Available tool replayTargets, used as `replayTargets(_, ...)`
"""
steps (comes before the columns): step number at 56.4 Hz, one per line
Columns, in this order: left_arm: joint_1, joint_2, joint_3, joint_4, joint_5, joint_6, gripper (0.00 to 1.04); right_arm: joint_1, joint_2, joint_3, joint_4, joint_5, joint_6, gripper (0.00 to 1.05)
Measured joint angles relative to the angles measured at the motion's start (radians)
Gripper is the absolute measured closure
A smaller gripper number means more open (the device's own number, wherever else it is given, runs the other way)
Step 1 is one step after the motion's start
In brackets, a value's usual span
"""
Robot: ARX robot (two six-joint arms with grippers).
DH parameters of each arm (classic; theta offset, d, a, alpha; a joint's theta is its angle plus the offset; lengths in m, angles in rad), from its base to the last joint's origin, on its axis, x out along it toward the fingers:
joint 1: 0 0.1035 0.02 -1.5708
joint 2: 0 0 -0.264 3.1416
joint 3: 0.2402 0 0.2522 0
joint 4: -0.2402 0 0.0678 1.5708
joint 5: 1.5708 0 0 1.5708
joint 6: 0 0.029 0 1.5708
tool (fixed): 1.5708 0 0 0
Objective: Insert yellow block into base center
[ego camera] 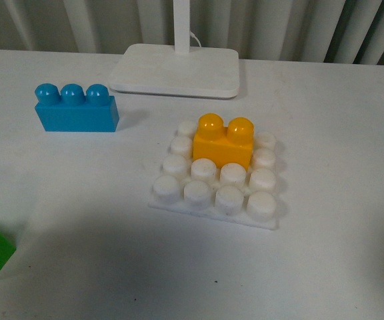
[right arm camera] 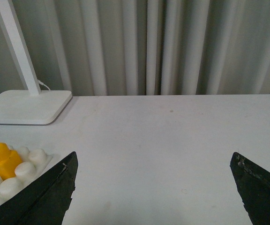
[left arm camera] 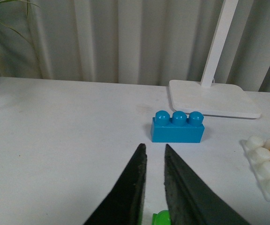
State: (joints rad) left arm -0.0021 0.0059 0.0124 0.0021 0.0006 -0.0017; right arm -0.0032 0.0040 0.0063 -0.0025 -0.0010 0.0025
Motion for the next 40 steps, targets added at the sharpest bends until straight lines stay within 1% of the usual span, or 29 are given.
replayTargets(1, 0.0, 0.0, 0.0, 0.0, 0.0, 0.0, 0.93, 0.0, 0.0, 0.0, 0.0, 0.0, 0.0, 0.09)
replayTargets(2, 0.0, -0.001, 0.0, 0.0, 0.0, 0.0, 0.95, 0.0, 0.0, 0.0, 0.0, 0.0, 0.0, 0.09)
replayTargets(4, 0.0, -0.001, 0.0, 0.0, 0.0, 0.0, 1.02, 0.0, 0.0, 0.0, 0.0, 0.0, 0.0, 0.09)
replayTargets(7, 0.0, -0.001, 0.0, 0.0, 0.0, -0.001, 1.01, 0.0, 0.0, 0.0, 0.0, 0.0, 0.0, 0.09)
replayTargets(10, 0.0, -0.001, 0.0, 0.0, -0.001, -0.002, 0.93, 0.0, 0.0, 0.0, 0.0, 0.0, 0.0, 0.09)
replayTargets(13, 0.0, -0.001, 0.0, 0.0, 0.0, -0.001, 0.77, 0.0, 0.0, 0.0, 0.0, 0.0, 0.0, 0.09)
replayTargets(18, 0.0, -0.001, 0.0, 0.0, 0.0, -0.001, 0.59, 0.0, 0.0, 0.0, 0.0, 0.0, 0.0, 0.09)
replayTargets(19, 0.0, -0.001, 0.0, 0.0, 0.0, -0.002, 0.57, 0.0, 0.0, 0.0, 0.0, 0.0, 0.0, 0.09)
replayTargets(25, 0.0, -0.001, 0.0, 0.0, 0.0, -0.001, 0.37, 0.0, 0.0, 0.0, 0.0, 0.0, 0.0, 0.09)
replayTargets(26, 0.0, -0.001, 0.0, 0.0, 0.0, -0.001, 0.36, 0.0, 0.0, 0.0, 0.0, 0.0, 0.0, 0.09)
replayTargets(32, 0.0, -0.001, 0.0, 0.0, 0.0, -0.001, 0.14, 0.0, 0.0, 0.0, 0.0, 0.0, 0.0, 0.09)
replayTargets(35, 0.0, -0.001, 0.0, 0.0, 0.0, -0.001, 0.05, 0.0, 0.0, 0.0, 0.0, 0.0, 0.0, 0.09)
replayTargets(36, 0.0, -0.001, 0.0, 0.0, 0.0, 0.0, 0.05, 0.0, 0.0, 0.0, 0.0, 0.0, 0.0, 0.09)
replayTargets(38, 0.0, -0.001, 0.0, 0.0, 0.0, 0.0, 0.07, 0.0, 0.0, 0.0, 0.0, 0.0, 0.0, 0.09)
replayTargets(40, 0.0, -0.001, 0.0, 0.0, 0.0, 0.0, 0.06, 0.0, 0.0, 0.0, 0.0, 0.0, 0.0, 0.09)
